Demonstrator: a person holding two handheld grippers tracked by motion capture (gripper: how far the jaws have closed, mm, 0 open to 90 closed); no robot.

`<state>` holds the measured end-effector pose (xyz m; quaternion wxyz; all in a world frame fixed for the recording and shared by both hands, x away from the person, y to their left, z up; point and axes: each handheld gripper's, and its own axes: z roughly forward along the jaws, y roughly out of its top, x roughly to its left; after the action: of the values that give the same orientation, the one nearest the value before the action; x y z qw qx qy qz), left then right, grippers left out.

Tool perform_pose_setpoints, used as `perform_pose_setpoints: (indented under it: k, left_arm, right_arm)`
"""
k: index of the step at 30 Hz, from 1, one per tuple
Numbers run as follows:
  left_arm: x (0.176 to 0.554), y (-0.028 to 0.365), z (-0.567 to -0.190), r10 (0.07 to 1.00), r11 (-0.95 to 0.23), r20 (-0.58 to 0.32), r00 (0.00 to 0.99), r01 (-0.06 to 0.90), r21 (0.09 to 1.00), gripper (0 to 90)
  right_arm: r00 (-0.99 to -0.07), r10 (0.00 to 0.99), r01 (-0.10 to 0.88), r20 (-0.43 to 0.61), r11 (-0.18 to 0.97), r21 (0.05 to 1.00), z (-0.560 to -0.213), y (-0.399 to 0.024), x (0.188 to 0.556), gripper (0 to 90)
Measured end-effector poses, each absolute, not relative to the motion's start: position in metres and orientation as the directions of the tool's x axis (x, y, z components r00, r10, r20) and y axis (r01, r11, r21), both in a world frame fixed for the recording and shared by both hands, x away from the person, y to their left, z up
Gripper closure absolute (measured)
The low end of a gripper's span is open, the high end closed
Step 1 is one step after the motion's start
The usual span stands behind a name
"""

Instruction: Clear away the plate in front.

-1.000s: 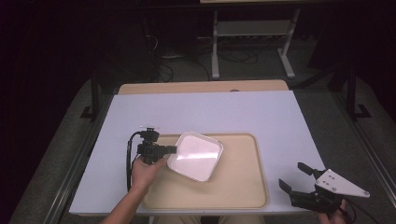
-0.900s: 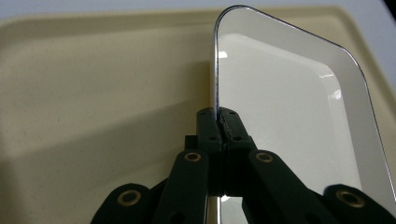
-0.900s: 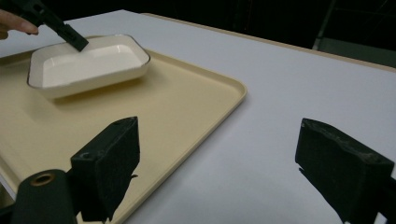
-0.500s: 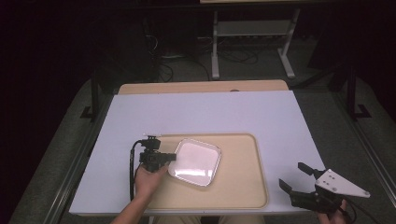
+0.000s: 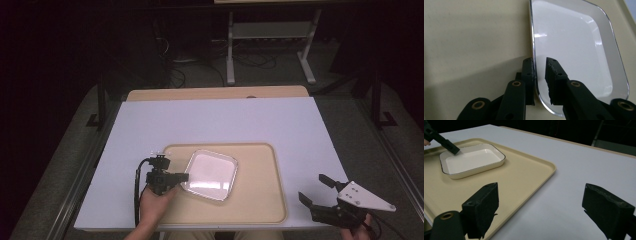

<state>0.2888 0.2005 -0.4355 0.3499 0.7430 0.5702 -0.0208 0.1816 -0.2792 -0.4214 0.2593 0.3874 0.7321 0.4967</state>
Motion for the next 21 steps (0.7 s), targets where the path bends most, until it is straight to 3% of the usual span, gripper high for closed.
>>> perform_pose_setpoints:
  k: [21]
  left_arm:
    - [0.259,0.198,-0.436,0.788,-0.149,-0.467,0.402,0.860,0.488,66.2]
  right_arm:
    - [-0.566,0.824,0.311,-0.006,0.221,0.924,-0.421,-0.278,0.182,12.9]
